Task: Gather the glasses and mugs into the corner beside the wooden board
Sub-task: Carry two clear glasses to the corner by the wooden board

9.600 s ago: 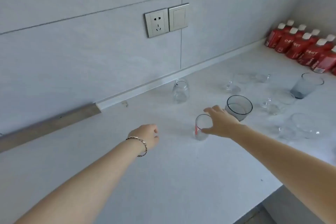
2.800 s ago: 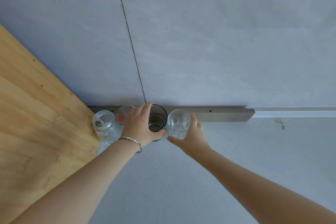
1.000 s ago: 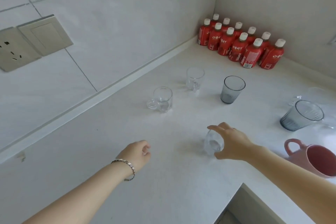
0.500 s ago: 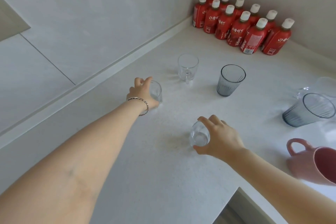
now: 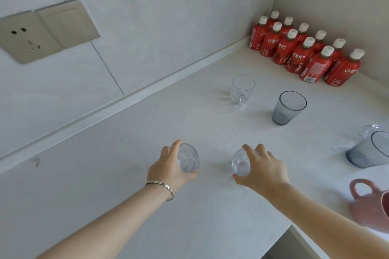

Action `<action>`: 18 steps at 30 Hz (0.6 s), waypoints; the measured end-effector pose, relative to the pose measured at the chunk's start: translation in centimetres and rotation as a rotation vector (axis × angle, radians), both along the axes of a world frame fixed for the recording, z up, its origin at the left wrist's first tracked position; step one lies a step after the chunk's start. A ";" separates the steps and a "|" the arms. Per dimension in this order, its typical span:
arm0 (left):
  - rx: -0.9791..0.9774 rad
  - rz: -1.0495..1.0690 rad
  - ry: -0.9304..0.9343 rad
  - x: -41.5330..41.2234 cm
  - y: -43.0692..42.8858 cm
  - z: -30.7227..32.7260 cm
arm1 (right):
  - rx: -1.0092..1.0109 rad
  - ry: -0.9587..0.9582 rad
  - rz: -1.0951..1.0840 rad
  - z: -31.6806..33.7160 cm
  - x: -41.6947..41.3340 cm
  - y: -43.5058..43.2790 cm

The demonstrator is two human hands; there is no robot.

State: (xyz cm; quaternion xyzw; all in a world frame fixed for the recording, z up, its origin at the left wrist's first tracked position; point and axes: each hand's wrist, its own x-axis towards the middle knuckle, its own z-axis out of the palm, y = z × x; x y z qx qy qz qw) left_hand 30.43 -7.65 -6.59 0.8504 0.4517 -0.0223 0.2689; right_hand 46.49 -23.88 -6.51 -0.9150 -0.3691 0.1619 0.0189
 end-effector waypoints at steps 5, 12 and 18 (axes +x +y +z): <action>0.054 0.137 0.000 -10.8 1.6 2.4 | -0.007 0.039 0.160 2.2 -7.3 5.6; 0.047 0.476 -0.064 -31.0 4.4 3.7 | 0.090 0.179 0.323 4.0 -24.5 13.9; 0.046 0.677 0.012 -50.9 6.7 2.3 | 0.102 0.284 0.396 3.4 -42.2 19.8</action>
